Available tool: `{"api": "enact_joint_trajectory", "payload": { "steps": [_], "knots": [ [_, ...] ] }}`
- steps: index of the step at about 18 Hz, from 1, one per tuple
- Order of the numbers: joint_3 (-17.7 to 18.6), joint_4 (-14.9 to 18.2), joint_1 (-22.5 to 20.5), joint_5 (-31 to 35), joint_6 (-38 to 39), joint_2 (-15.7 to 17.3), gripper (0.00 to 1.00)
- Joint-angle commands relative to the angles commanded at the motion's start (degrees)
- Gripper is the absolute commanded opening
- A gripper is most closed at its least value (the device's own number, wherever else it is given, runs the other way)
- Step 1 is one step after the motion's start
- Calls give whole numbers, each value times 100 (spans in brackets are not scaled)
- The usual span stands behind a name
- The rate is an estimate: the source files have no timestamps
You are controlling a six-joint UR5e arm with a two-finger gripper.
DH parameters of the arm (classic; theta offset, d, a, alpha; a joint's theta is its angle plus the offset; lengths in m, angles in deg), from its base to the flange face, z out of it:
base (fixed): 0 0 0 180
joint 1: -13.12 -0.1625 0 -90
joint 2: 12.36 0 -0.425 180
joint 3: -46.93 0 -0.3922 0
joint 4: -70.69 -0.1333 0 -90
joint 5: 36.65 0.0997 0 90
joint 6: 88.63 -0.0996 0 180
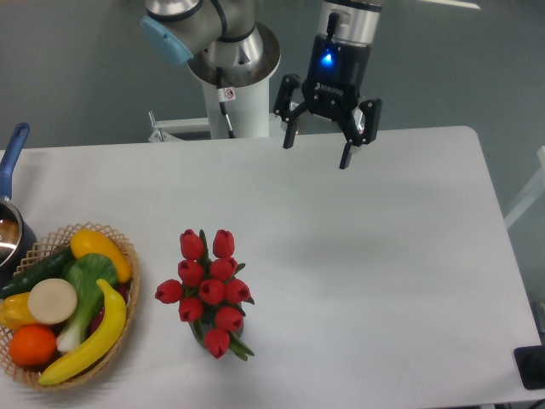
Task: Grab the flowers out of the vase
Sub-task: 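Move the open gripper down toward the red tulip bouquet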
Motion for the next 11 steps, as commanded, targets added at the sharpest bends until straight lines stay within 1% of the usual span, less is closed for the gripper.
{"api": "enact_joint_trajectory", "payload": {
  "steps": [2,3,6,8,11],
  "knots": [
    [140,-246,35,-255,-18,-123,100],
    [158,-325,44,-274,-26,-202,100],
    [150,-353,272,-274,-53,-509,100],
    [10,-458,491,-344,-211,-869,100],
    [-26,-555,562,-423,-211,-1107,100]
  ]
}}
